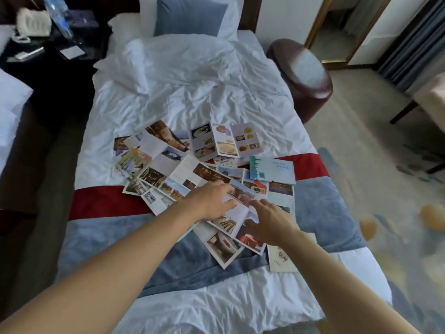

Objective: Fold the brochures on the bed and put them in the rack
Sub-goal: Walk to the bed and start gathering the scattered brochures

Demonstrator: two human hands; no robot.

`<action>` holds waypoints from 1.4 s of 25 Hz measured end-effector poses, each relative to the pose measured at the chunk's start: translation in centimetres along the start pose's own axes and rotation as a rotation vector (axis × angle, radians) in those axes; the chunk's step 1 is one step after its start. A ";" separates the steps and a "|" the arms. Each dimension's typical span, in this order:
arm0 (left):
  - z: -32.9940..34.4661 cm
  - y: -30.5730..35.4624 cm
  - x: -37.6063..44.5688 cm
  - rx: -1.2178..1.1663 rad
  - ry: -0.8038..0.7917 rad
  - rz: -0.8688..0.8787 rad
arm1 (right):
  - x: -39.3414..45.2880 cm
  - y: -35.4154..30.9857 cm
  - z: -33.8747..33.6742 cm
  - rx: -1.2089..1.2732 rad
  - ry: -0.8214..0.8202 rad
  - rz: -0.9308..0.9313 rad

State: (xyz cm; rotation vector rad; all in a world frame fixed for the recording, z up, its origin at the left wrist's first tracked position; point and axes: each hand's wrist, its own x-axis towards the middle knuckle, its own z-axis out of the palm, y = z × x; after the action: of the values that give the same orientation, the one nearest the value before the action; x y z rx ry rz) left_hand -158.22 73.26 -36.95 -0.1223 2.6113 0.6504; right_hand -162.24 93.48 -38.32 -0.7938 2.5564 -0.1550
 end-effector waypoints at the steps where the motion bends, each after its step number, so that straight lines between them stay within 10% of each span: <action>1: 0.4 -0.8 0.8 -0.006 -0.007 -0.019 | 1.3 -0.2 0.5 -0.004 -0.008 -0.011; 13: 10.5 -10.1 11.5 -0.011 0.000 -0.146 | 15.8 1.3 10.8 -0.085 -0.141 -0.168; 20: 17.9 -14.6 15.1 0.365 -0.136 0.004 | 20.1 3.2 18.5 -0.146 -0.135 -0.270; 35: 22.1 -16.0 15.4 0.405 -0.009 -0.022 | 20.1 3.9 19.9 -0.105 -0.077 -0.179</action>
State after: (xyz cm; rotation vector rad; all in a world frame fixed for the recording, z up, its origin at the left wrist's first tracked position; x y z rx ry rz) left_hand -160.25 69.65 -68.05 -0.0224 2.6686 0.1055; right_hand -169.79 85.98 -64.80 -1.0489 2.4352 -0.0456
